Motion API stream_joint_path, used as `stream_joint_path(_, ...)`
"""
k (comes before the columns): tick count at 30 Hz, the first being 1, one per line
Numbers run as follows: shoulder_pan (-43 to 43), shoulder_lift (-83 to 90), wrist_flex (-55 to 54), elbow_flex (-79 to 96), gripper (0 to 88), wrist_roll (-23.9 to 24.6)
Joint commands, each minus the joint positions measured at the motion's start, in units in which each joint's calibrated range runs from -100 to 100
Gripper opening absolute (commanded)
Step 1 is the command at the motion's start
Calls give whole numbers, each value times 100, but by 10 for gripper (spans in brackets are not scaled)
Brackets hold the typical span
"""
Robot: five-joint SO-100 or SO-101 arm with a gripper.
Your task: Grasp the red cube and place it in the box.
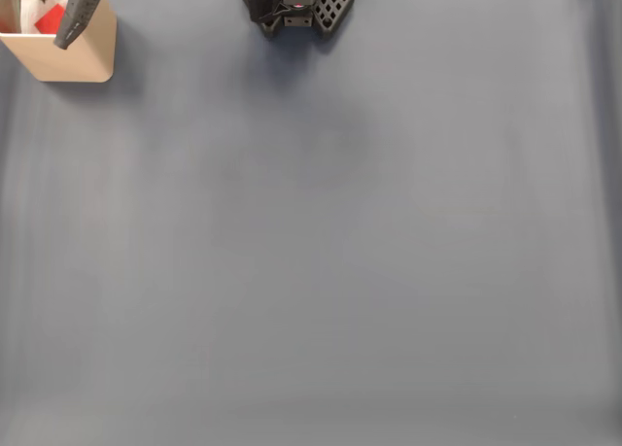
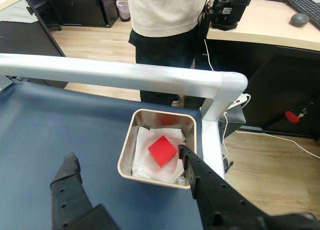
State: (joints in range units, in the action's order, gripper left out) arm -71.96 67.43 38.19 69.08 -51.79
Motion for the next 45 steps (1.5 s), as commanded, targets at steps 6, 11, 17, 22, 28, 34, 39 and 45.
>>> stream_joint_path(6,-84,85,-114,-37,241,20)
stream_joint_path(11,-70,76,-171,-37,47,-15)
stream_joint_path(17,-48,33,-196,-83,0,-63)
stream_joint_path(22,86,-88,-245,-238,0,-88)
stream_joint_path(28,768,-539,-196,-895,0,-103)
stream_joint_path(34,2061,-1371,-138,-1963,0,-83)
stream_joint_path(39,3112,-2003,-65,-2747,0,-103)
stream_joint_path(45,4284,-2385,-73,-2975,0,-200)
